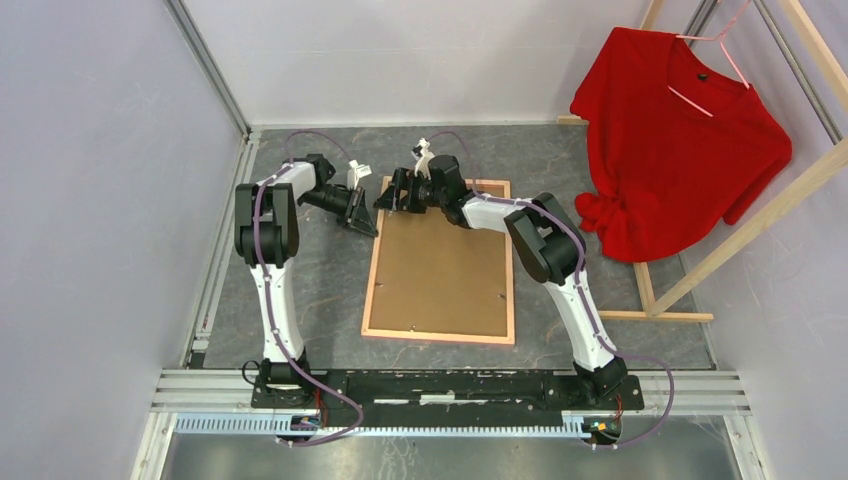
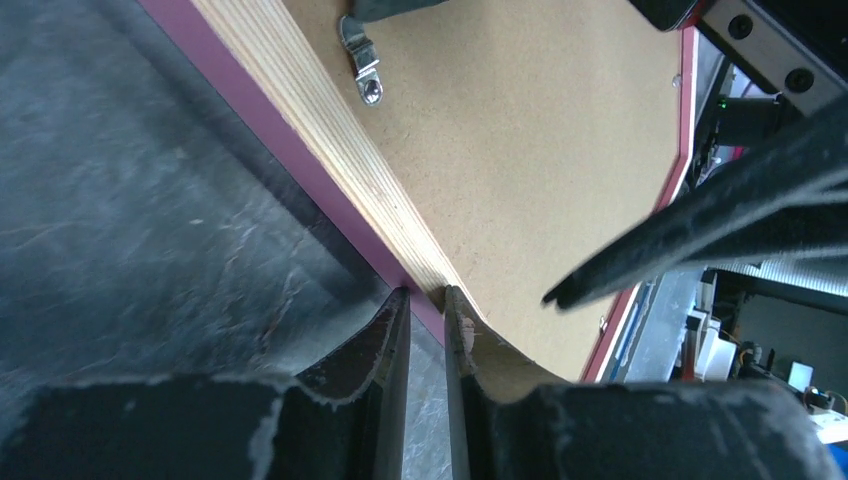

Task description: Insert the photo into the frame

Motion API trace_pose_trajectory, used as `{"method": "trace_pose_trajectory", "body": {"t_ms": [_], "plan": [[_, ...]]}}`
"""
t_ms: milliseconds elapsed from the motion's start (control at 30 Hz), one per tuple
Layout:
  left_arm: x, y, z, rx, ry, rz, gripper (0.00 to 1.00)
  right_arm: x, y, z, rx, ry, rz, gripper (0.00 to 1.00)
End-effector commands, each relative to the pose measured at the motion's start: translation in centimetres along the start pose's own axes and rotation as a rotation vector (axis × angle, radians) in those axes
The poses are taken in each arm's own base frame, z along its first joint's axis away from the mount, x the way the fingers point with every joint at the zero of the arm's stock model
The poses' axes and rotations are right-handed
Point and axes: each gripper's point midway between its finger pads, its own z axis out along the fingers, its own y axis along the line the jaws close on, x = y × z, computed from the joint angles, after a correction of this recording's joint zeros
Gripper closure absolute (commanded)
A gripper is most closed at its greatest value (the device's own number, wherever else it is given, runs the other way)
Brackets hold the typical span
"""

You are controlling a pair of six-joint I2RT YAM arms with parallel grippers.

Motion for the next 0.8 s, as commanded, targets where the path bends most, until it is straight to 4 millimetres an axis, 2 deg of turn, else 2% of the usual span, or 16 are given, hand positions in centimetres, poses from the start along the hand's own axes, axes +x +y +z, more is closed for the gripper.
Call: {"method": "trace_pose_trajectory", "body": {"t_ms": [0,333,500,600,767], "plan": [[1.3,-0.9,1.8,0.034,0.05,0.041,0.76,1.7,0.7,0.6,-0.017,0.037,0.007,0.12],[1.8,-0.6,1.8,0.02,0.065,0.044,0.76,2.2,0.5,0.6,-0.016,0.052,0.028,0.14],[2.2,-0.3,1.8,0.008,0.076,0.047,0.76,-0.1,0.0,-1.7,0.043,0.005,-0.02,0.12],[2.2,-0.3,1.8,0.005,0.078,0.048,0.76,-0.7,-0.4,-3.0,0.065,-0.012,-0.027,0.12],[2.2,-0.3,1.8,0.004,0.078,0.05,0.76,1.0,-0.6,-3.3,0.07,0.028,-0.023,0.12]]}}
